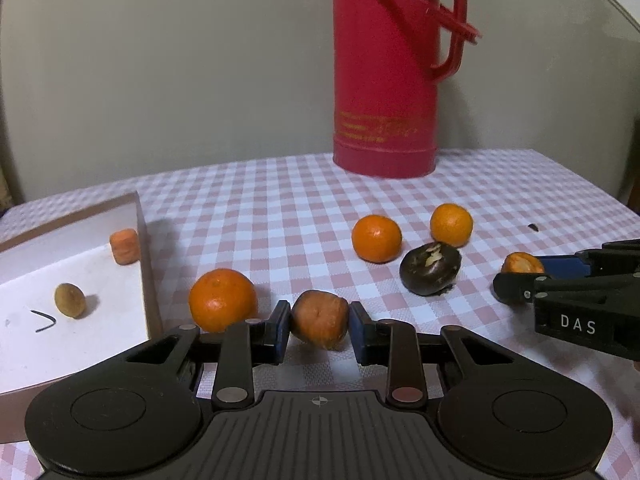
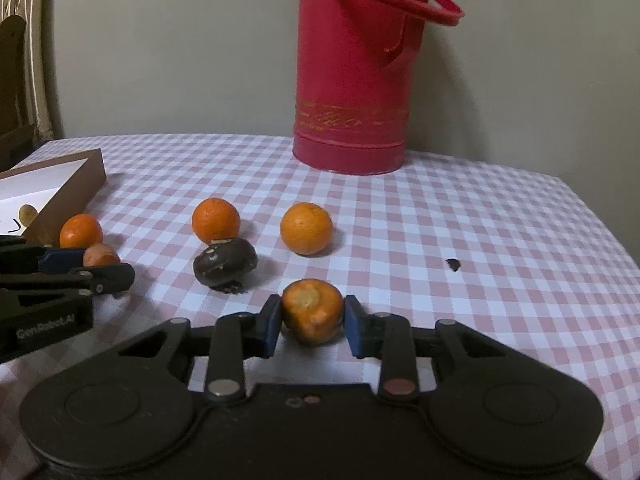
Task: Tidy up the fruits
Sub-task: 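Grasp a carrot piece with the left tool while the right tool grasps another carrot piece, then carry both carrot pieces over the white box, then open both tools to drop the carrot pieces into the box, then withdraw both open tools from the box toward the mandarins and dark fruit, then grasp a mandarin with the left tool while the right tool grasps the dark brown fruit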
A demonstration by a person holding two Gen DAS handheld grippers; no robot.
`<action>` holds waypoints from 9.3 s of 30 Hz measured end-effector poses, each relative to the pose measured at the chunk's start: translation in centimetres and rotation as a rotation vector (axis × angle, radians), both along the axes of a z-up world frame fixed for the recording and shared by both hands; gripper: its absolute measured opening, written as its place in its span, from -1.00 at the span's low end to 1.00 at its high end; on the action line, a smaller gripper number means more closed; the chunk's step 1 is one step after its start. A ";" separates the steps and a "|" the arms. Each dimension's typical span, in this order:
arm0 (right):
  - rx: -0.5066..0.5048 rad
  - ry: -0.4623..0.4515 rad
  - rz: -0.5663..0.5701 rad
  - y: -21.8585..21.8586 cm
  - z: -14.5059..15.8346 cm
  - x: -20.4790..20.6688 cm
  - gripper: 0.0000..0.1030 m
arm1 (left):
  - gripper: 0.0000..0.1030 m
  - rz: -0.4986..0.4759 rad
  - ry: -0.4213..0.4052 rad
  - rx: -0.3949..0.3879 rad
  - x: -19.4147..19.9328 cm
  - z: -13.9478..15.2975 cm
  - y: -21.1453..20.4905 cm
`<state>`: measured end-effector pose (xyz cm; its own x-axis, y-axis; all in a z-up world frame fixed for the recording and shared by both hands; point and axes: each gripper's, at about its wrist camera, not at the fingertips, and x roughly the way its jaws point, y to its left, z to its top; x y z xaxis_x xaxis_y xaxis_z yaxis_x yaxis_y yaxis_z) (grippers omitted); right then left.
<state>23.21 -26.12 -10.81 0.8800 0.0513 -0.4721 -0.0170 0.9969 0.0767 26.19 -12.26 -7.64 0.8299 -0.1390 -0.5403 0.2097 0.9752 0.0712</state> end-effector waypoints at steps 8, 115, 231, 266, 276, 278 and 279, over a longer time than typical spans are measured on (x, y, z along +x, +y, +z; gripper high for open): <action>-0.027 -0.024 -0.012 0.4 0.5 -1.7 -0.53 | -0.39 -0.021 -0.048 0.002 -2.1 0.9 0.3; -0.044 -0.308 0.344 23.3 9.6 -1.0 -0.52 | -0.39 0.491 -0.270 -0.016 -5.9 6.6 29.3; -0.081 -0.168 0.022 2.3 2.6 -7.6 0.44 | 0.64 0.087 -0.083 0.003 -5.1 0.6 1.5; -0.023 -0.046 0.145 3.9 1.6 2.3 -0.12 | 0.32 0.201 -0.007 0.027 2.7 -1.2 1.7; -0.034 -0.009 0.139 3.9 1.2 2.8 -0.38 | -0.19 0.192 0.029 -0.001 3.1 -1.6 1.9; -0.038 -0.008 0.135 3.9 1.3 2.6 -0.38 | -0.19 0.186 0.011 -0.011 2.6 -1.5 1.8; -0.042 -0.010 0.131 3.9 1.3 2.5 -0.38 | -0.19 0.178 0.003 -0.012 2.2 -1.4 1.7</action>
<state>25.70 -22.26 -9.48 0.8716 0.1461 -0.4679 -0.1476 0.9885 0.0337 28.40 -10.54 -9.00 0.8406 0.0041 -0.5416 0.0335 0.9977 0.0595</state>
